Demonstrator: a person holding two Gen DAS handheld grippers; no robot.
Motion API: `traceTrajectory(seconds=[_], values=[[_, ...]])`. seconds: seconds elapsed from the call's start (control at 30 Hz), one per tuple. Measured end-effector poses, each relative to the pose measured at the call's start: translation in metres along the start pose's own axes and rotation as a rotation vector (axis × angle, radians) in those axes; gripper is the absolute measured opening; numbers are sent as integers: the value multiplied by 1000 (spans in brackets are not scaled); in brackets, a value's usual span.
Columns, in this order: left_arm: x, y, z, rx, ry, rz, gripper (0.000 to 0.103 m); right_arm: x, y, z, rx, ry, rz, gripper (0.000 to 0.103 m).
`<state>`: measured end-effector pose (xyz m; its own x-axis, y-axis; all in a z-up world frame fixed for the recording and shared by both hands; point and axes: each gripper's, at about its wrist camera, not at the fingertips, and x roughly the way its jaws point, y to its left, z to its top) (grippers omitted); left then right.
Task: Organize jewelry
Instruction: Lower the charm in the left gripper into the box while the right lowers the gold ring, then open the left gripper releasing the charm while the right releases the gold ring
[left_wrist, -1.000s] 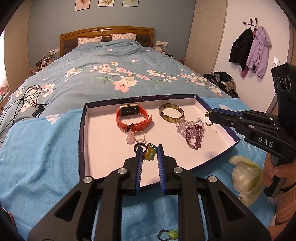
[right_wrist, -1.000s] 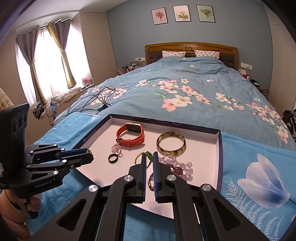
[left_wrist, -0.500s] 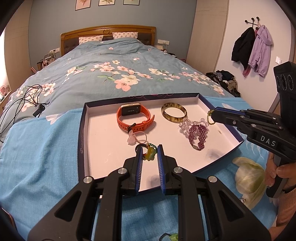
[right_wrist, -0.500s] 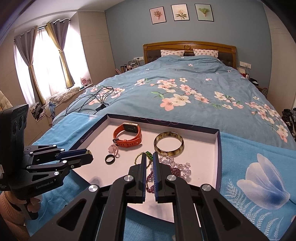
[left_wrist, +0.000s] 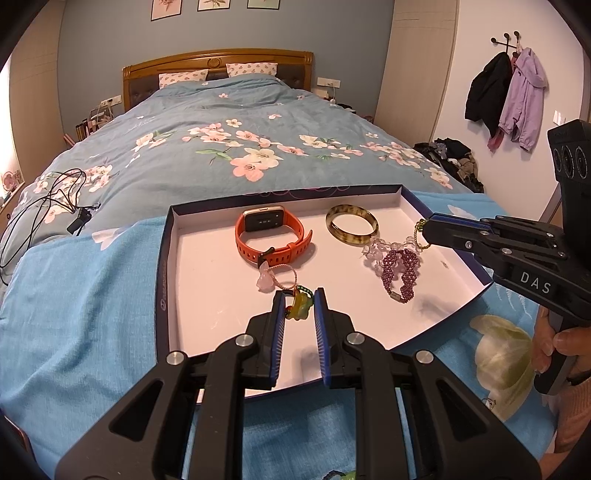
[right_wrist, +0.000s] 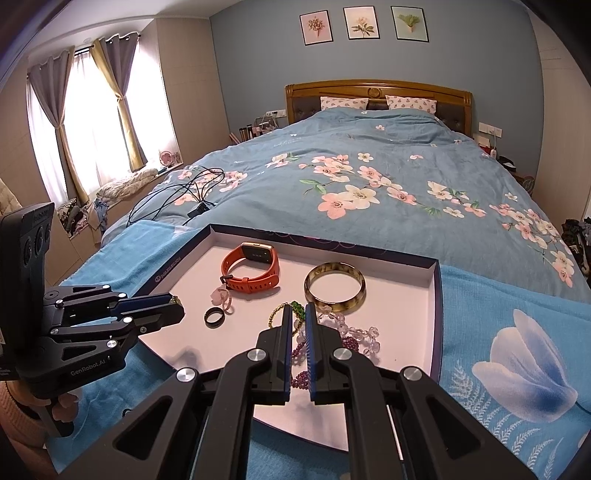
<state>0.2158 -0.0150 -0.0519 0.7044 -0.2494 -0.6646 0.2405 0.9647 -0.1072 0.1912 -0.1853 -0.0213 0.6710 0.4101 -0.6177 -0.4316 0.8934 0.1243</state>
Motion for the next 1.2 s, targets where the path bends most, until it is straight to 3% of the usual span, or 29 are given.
traceTrajectory(seconds=[0.57,1.2], values=[[8,9,4,2,13,23,16,9,-7,3,-1,21,-20,5],[33,10,12,9,59,52,16,34,-10,0,3,110,-46,5]])
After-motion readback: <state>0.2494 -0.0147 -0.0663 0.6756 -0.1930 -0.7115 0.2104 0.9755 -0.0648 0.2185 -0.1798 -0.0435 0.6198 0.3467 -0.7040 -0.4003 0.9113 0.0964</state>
